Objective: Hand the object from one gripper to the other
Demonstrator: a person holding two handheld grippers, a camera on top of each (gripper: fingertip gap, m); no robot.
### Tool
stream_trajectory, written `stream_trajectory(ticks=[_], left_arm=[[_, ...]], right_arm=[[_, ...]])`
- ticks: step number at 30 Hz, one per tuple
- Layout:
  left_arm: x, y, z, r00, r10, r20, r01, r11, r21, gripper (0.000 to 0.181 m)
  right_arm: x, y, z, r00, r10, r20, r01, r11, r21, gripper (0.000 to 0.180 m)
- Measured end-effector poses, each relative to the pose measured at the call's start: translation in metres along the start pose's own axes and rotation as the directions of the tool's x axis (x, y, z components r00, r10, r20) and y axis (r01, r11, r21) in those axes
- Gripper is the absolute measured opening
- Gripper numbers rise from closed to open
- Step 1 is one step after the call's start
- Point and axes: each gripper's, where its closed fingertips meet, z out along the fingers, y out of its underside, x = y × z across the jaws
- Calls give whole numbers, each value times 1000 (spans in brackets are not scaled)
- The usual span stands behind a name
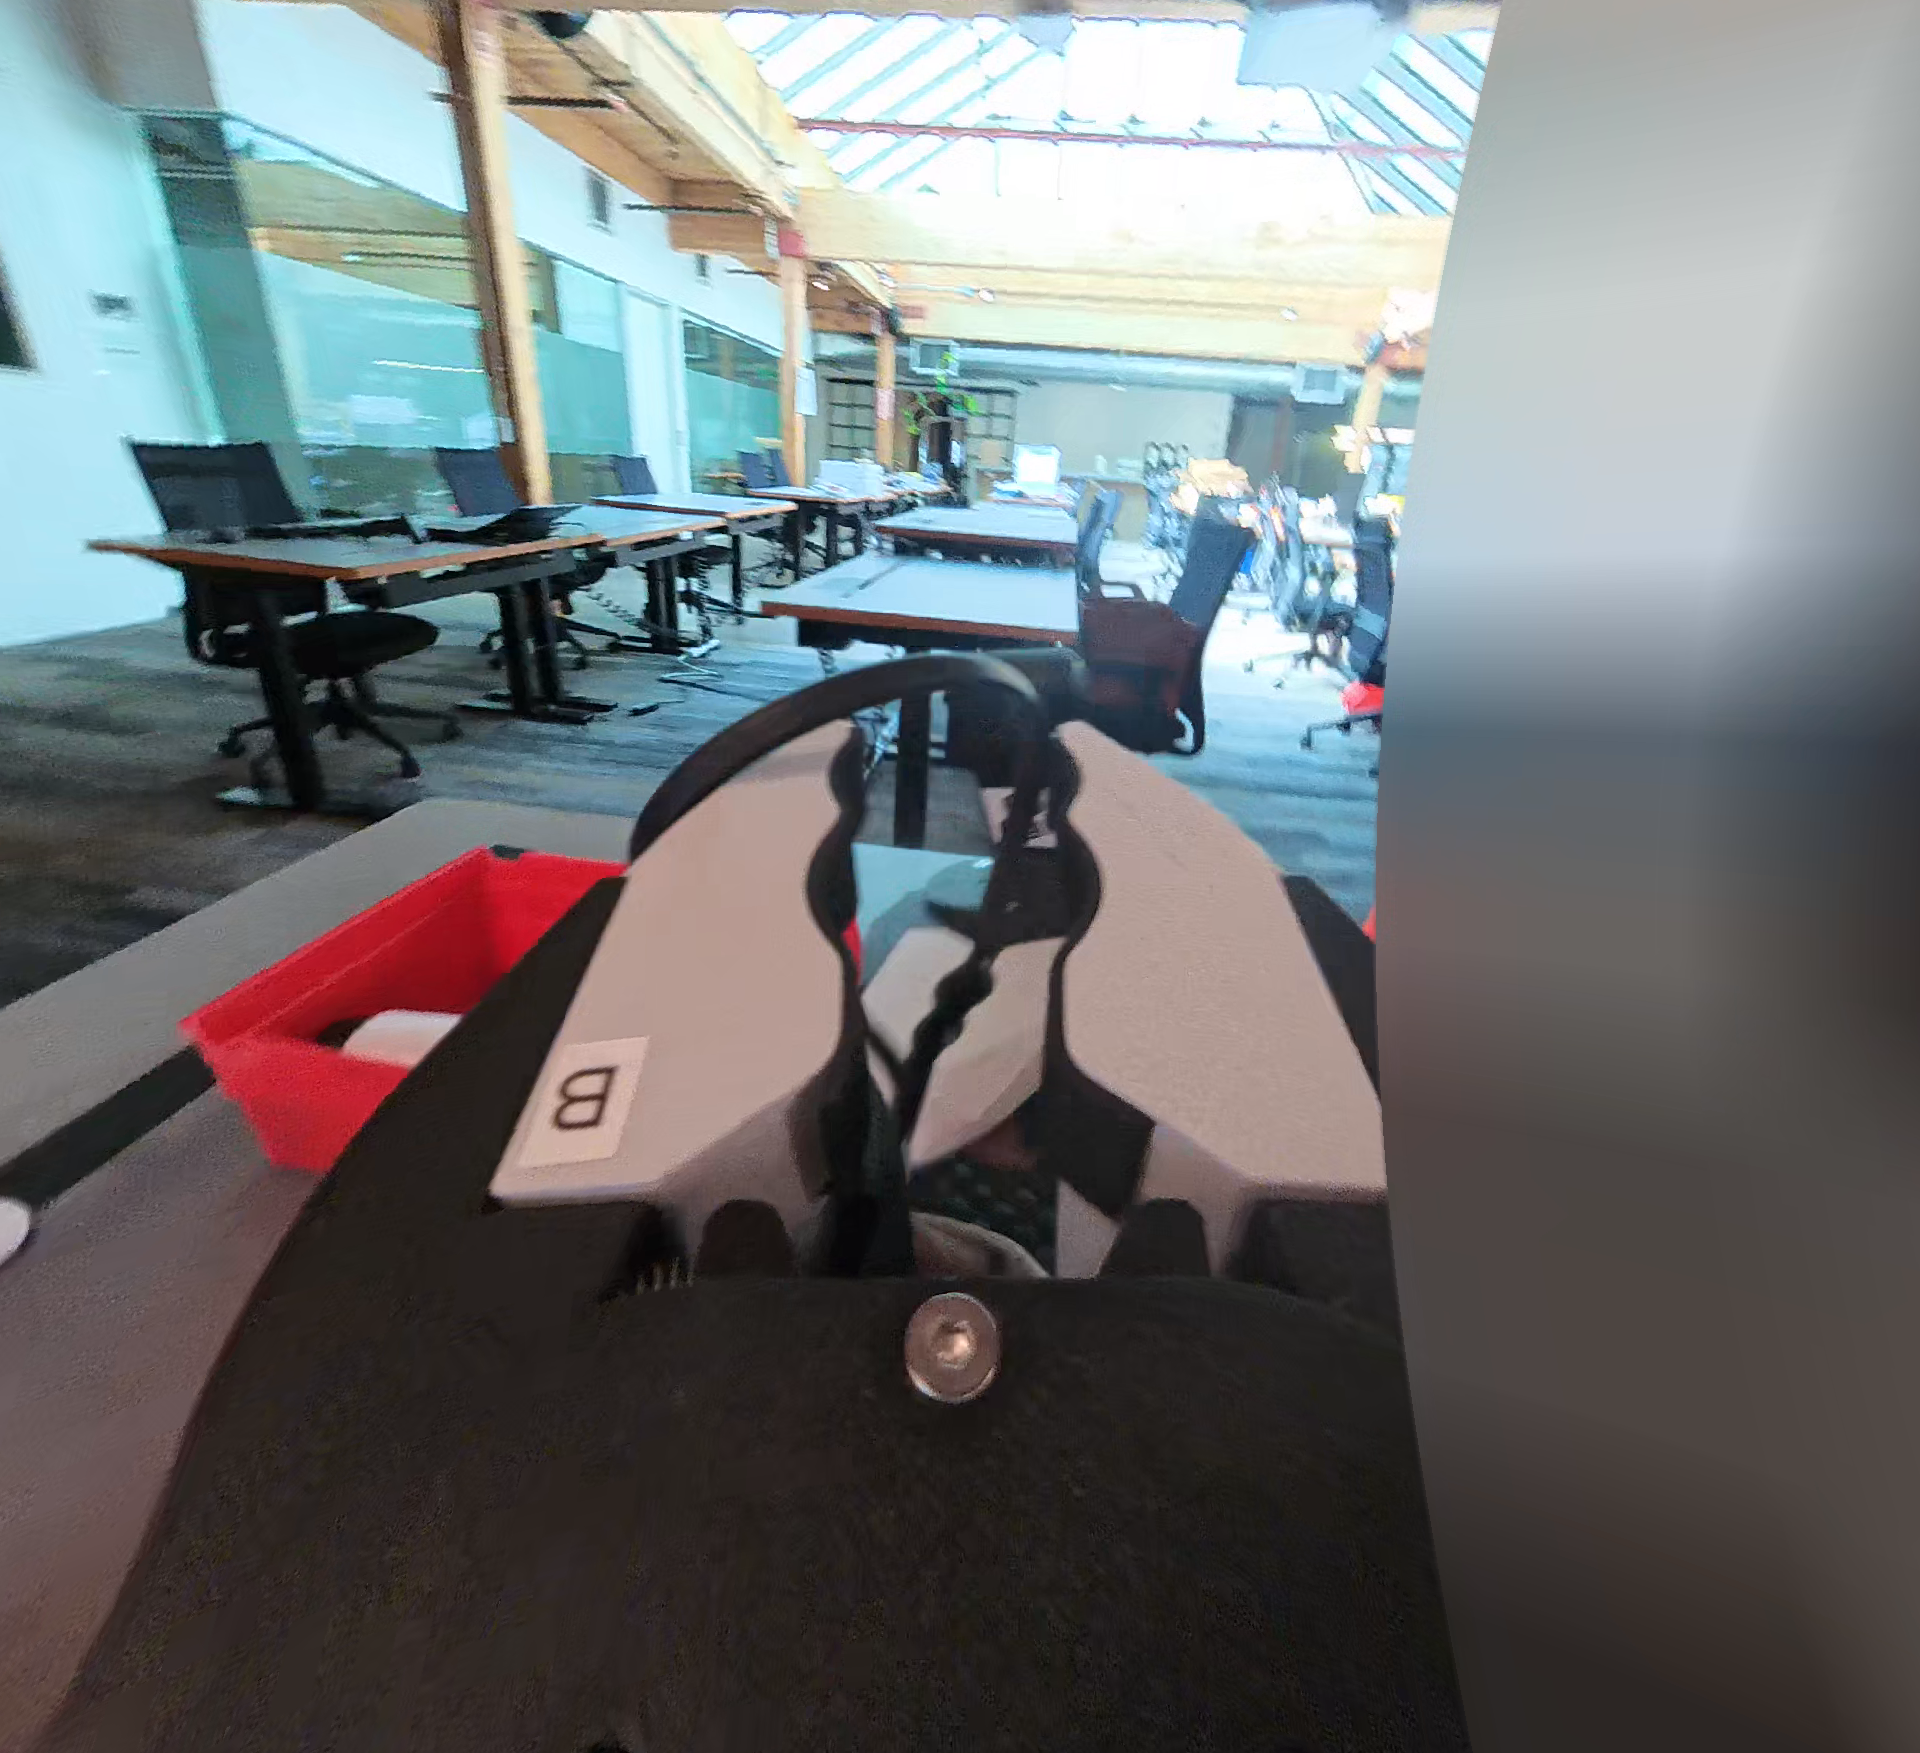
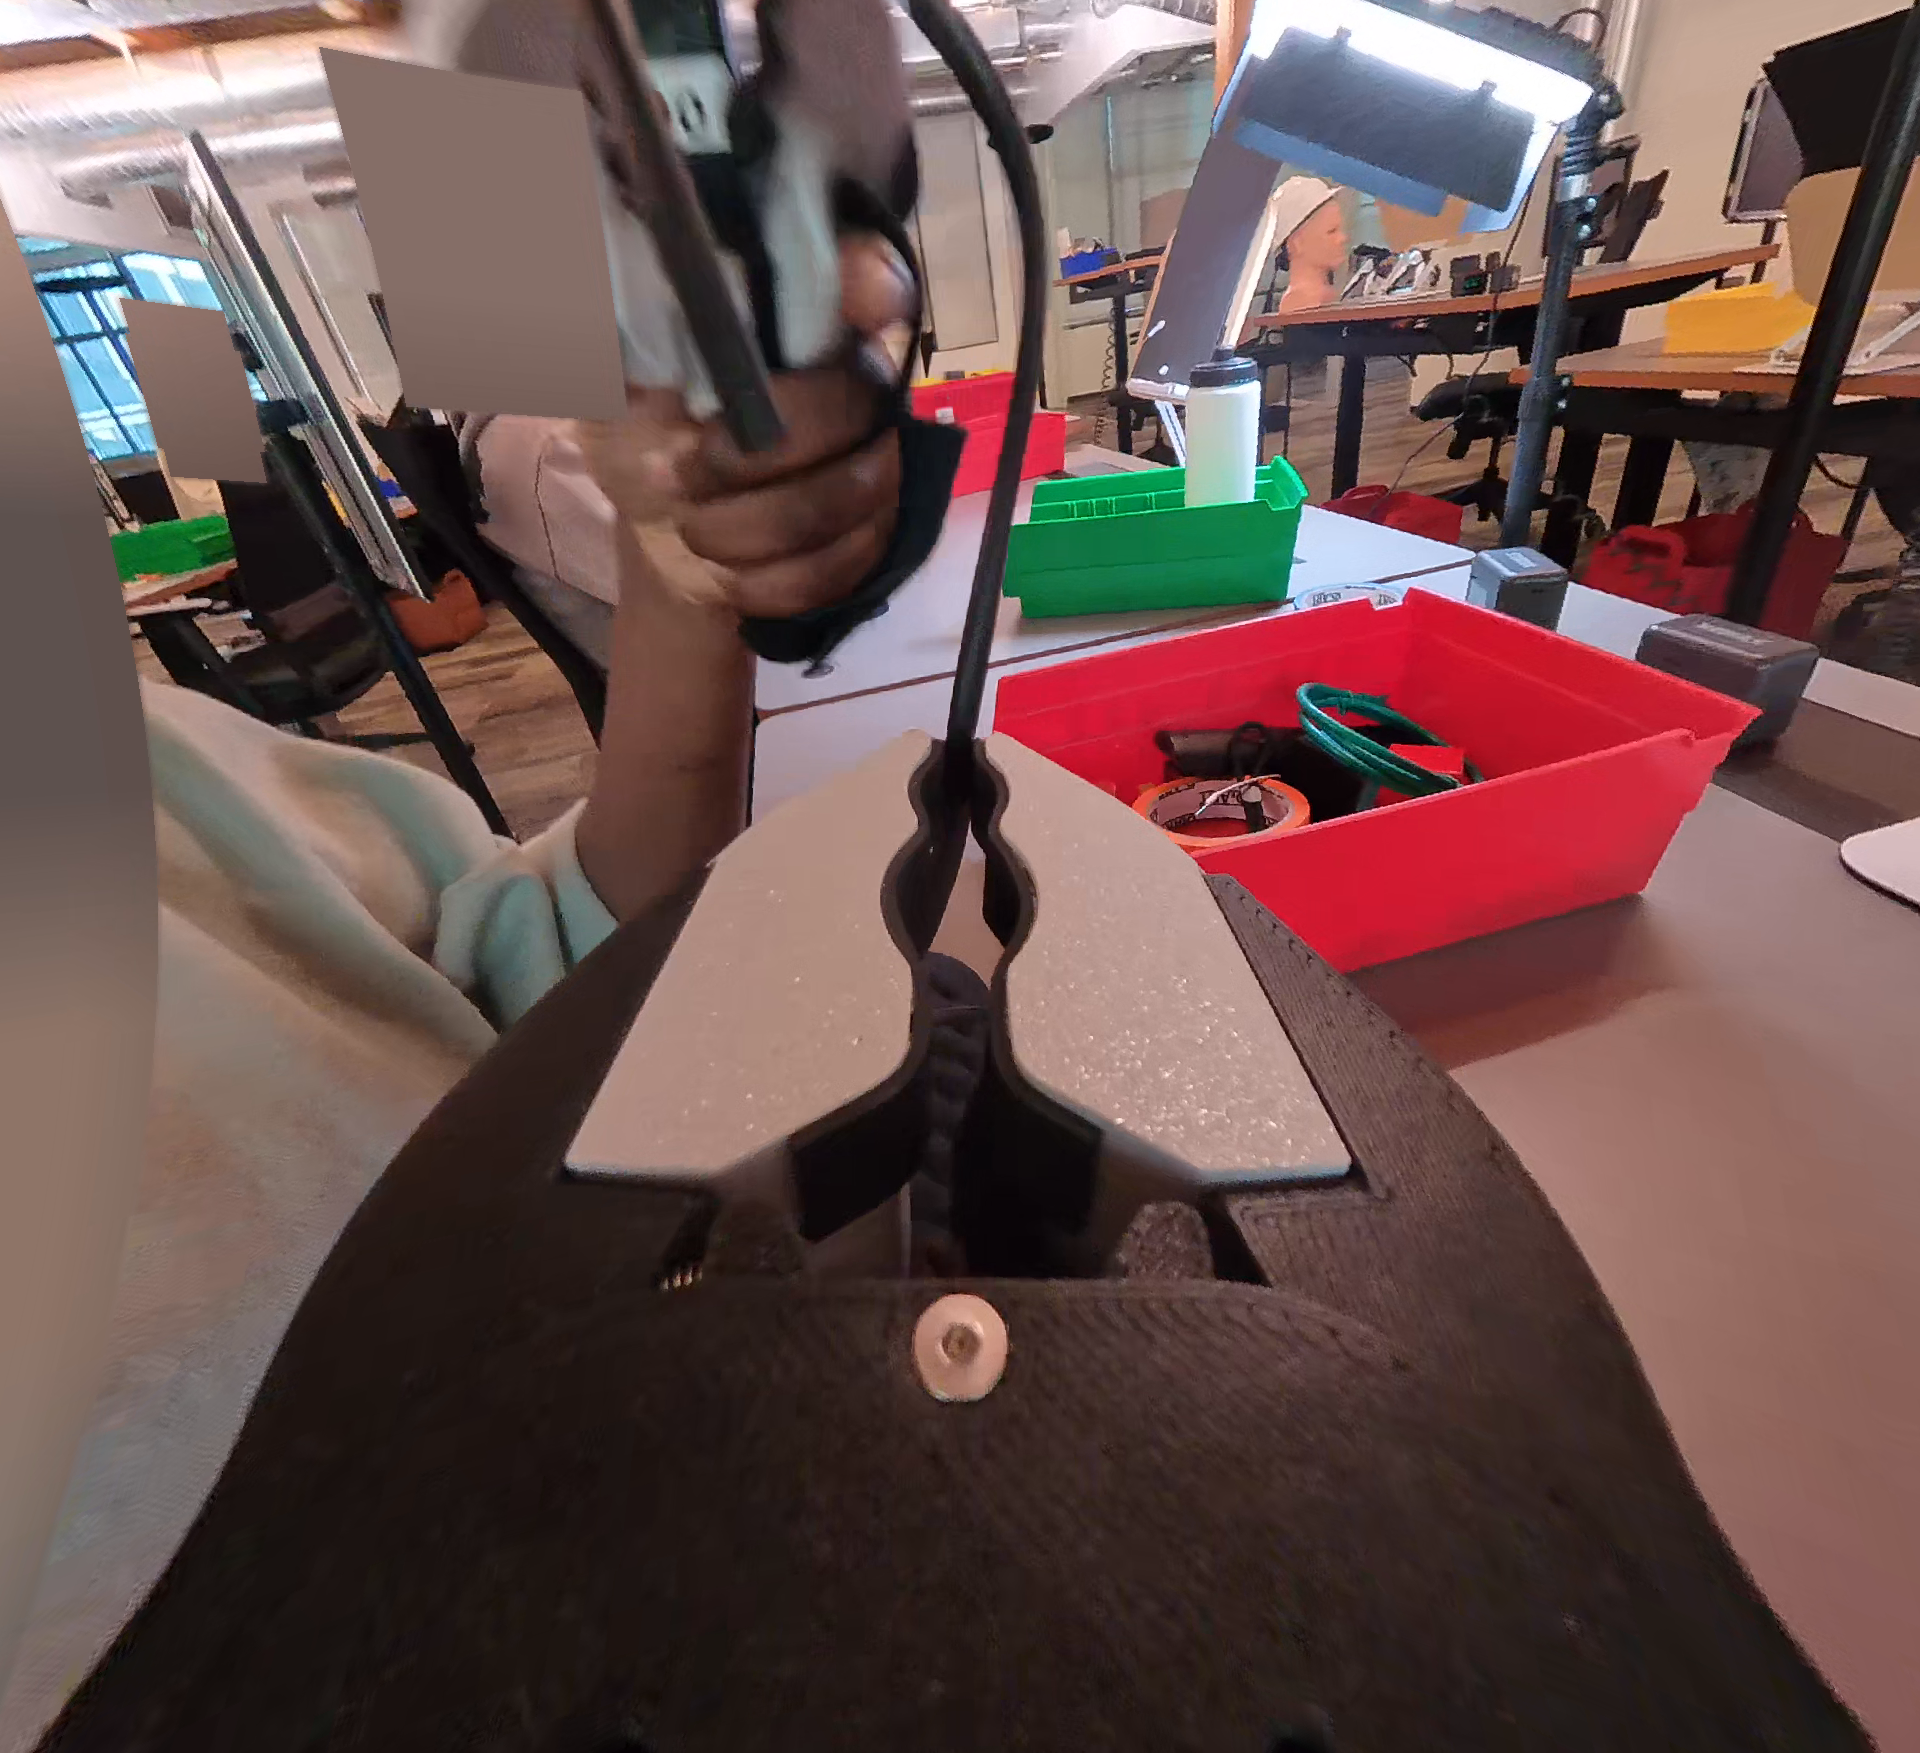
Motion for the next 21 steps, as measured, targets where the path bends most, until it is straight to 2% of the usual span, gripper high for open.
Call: stream_trajectory(ticks=[1,5,7,9,12,16,19,21], left_arm=[[-15,2,-9,998,-58,29,57,998,29,45],[-74,28,-45,937,-329,116,310,937,160,70],[-88,50,-56,920,-363,151,338,926,165,71],[-80,77,-53,939,-298,171,287,954,86,71],[-49,115,-29,979,-133,151,151,982,-113,68],[-33,134,-12,966,162,203,-104,958,-268,61],[-55,127,-30,880,274,389,-168,944,-285,62],[-72,92,-61,738,293,608,-252,955,-155,62]], right_arm=[[1,-4,-4,1000,16,-4,-16,1000,6,4],[11,-20,-17,996,85,-29,-83,996,42,5],[21,-27,-24,993,99,-66,-95,993,69,4],[28,-32,-30,991,100,-94,-92,992,86,4],[31,-40,-31,989,96,-111,-86,991,98,4],[30,-51,-31,990,63,-128,-49,992,112,4],[38,-59,-37,982,46,-185,-24,992,121,4],[56,-62,-45,953,12,-303,21,994,107,3]])
